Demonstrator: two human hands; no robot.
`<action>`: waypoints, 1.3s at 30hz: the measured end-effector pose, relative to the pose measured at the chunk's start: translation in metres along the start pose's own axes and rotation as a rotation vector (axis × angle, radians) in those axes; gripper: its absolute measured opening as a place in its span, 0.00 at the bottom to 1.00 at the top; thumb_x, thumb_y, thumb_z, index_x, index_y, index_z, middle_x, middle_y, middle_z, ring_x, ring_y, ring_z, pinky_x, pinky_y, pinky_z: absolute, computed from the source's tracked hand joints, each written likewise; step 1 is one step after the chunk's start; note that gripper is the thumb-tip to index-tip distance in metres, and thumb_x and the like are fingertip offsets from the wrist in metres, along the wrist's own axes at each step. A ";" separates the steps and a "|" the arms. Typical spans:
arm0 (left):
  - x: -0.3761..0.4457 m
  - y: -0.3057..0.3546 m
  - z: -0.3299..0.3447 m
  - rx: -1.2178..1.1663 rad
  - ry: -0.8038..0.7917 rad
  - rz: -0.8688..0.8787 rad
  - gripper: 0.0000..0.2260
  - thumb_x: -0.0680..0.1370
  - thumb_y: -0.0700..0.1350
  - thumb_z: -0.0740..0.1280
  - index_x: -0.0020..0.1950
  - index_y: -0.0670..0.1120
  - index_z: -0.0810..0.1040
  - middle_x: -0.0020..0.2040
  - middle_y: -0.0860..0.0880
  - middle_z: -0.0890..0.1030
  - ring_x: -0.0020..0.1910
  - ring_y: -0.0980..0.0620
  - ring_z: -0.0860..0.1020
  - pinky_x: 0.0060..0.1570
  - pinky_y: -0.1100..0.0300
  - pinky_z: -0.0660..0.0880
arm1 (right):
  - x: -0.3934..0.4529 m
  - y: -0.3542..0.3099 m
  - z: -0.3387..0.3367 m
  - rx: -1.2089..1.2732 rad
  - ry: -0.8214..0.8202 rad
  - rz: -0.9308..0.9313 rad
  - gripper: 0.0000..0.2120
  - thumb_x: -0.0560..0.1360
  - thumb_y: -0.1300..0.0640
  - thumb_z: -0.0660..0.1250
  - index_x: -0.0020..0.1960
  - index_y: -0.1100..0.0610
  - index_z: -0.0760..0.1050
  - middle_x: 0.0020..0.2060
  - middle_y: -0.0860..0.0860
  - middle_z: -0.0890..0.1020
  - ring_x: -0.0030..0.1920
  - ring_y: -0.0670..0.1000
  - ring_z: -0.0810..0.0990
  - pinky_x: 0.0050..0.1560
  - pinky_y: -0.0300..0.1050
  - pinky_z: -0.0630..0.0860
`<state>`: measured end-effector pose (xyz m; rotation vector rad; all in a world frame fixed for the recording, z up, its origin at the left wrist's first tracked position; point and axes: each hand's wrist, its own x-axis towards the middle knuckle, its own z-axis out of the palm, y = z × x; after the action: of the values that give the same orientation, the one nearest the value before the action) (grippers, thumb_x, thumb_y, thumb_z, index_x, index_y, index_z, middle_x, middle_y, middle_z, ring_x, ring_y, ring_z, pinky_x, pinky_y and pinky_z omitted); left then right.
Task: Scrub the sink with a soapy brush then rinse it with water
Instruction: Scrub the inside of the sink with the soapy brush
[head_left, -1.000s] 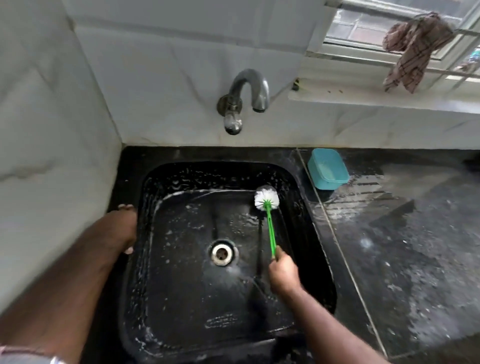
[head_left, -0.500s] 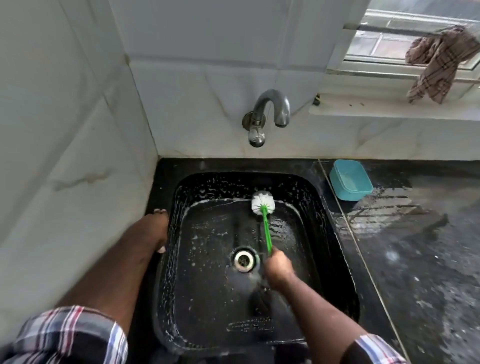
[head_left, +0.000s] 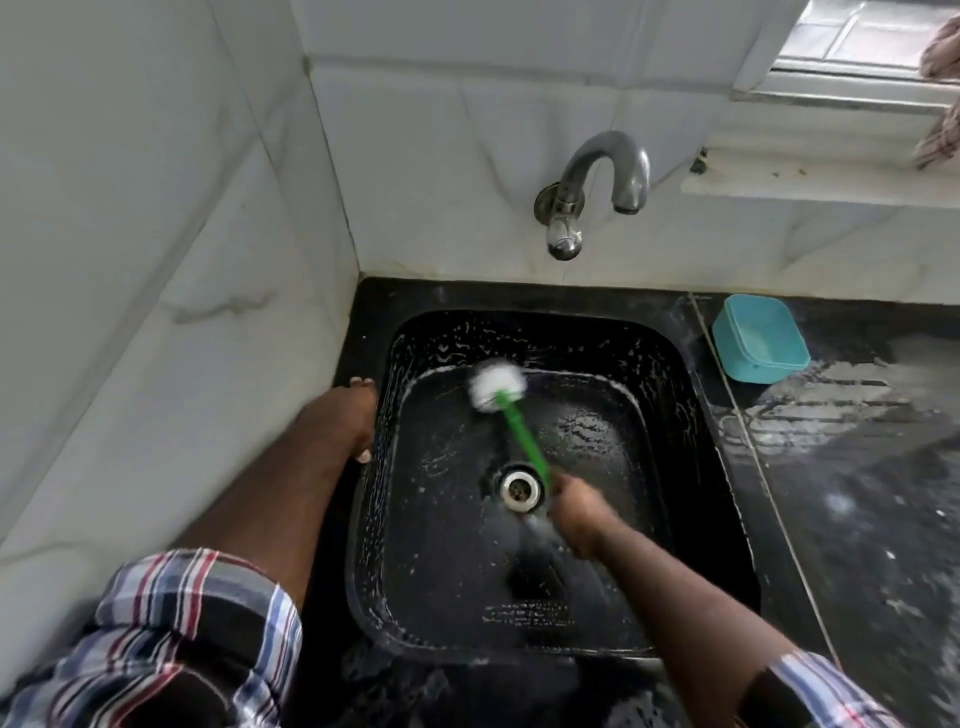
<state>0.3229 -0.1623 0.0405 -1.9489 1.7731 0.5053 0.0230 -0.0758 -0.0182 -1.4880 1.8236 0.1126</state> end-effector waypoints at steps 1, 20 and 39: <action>0.000 0.000 0.001 0.001 0.003 -0.004 0.54 0.66 0.43 0.80 0.81 0.45 0.47 0.80 0.43 0.56 0.73 0.41 0.68 0.69 0.47 0.70 | -0.005 -0.012 0.017 -0.057 -0.078 -0.057 0.20 0.77 0.60 0.57 0.68 0.52 0.71 0.55 0.56 0.82 0.53 0.57 0.81 0.49 0.45 0.76; -0.001 0.000 -0.001 -0.056 -0.046 -0.019 0.51 0.67 0.42 0.79 0.81 0.46 0.50 0.80 0.46 0.56 0.75 0.47 0.64 0.73 0.53 0.61 | -0.014 0.056 -0.026 -0.144 0.041 0.177 0.28 0.78 0.60 0.54 0.77 0.45 0.59 0.58 0.60 0.81 0.47 0.56 0.83 0.42 0.44 0.79; -0.002 0.001 -0.006 0.041 -0.090 0.018 0.54 0.70 0.44 0.78 0.81 0.43 0.40 0.81 0.45 0.45 0.78 0.46 0.59 0.73 0.54 0.59 | -0.023 -0.002 0.014 -0.335 -0.245 -0.187 0.25 0.81 0.57 0.54 0.77 0.48 0.56 0.51 0.56 0.81 0.46 0.56 0.81 0.45 0.46 0.75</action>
<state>0.3216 -0.1638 0.0463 -1.8545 1.7327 0.5497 0.0321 -0.0506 -0.0141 -1.7804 1.5125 0.5065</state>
